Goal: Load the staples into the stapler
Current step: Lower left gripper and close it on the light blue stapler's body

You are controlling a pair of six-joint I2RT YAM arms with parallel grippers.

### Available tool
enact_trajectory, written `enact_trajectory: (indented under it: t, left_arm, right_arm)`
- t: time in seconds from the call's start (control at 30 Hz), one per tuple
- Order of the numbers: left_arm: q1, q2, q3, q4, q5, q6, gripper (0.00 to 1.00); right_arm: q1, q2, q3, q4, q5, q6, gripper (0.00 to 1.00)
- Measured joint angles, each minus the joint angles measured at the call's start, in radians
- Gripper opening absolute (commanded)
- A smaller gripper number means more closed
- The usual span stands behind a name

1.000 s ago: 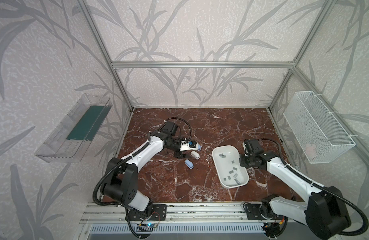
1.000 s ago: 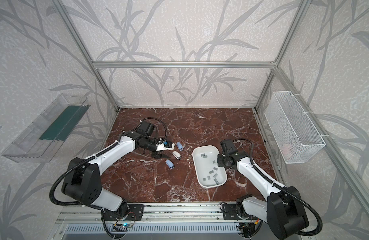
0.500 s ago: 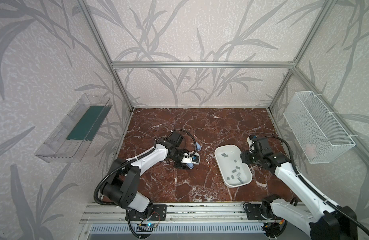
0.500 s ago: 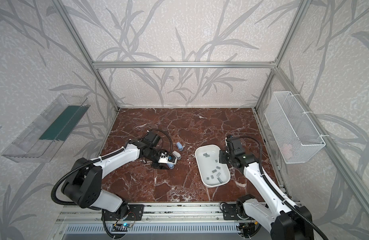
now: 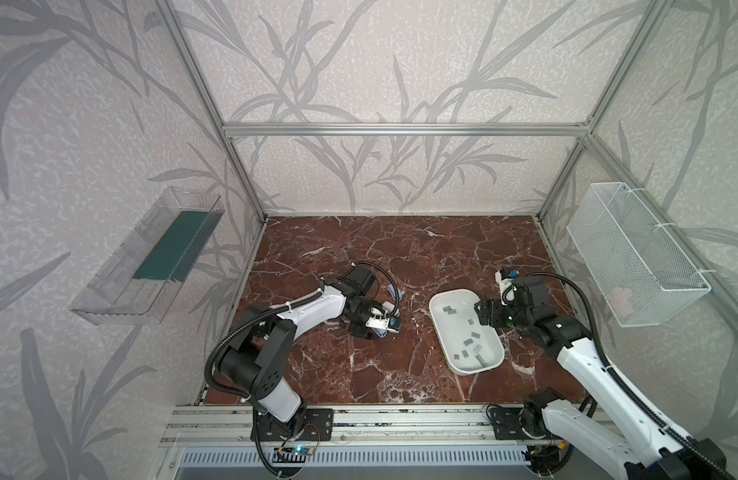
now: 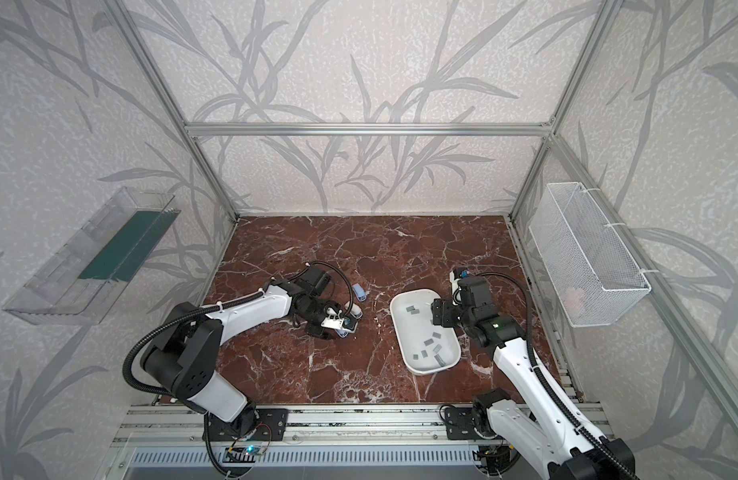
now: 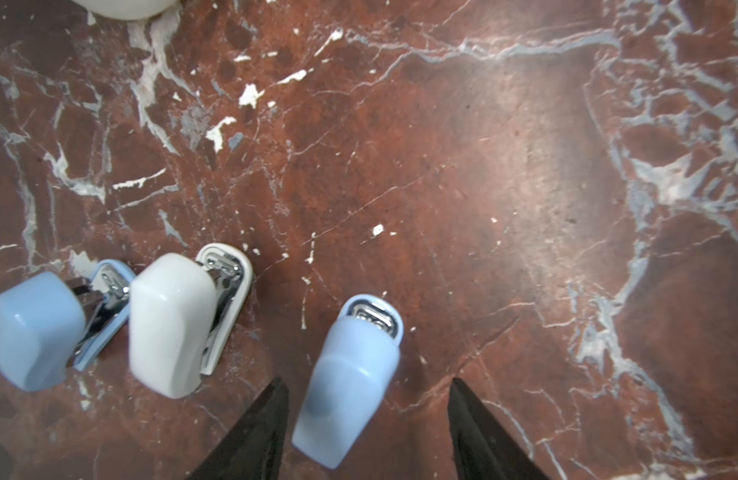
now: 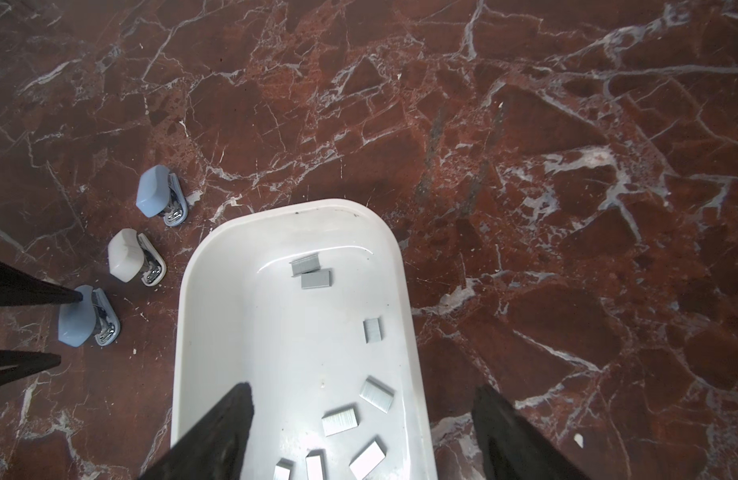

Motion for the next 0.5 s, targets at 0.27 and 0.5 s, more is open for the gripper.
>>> enact_trajectory:
  t: [0.27, 0.5]
  left_arm:
    - [0.000, 0.075, 0.055, -0.019, -0.025, 0.020, 0.54]
    - [0.000, 0.085, 0.074, -0.049, 0.006, 0.033, 0.41]
  right_arm:
    - [0.000, 0.022, 0.000, 0.017, -0.009, -0.004, 0.84]
    - [0.000, 0.022, -0.002, 0.032, -0.019, -0.004, 0.84]
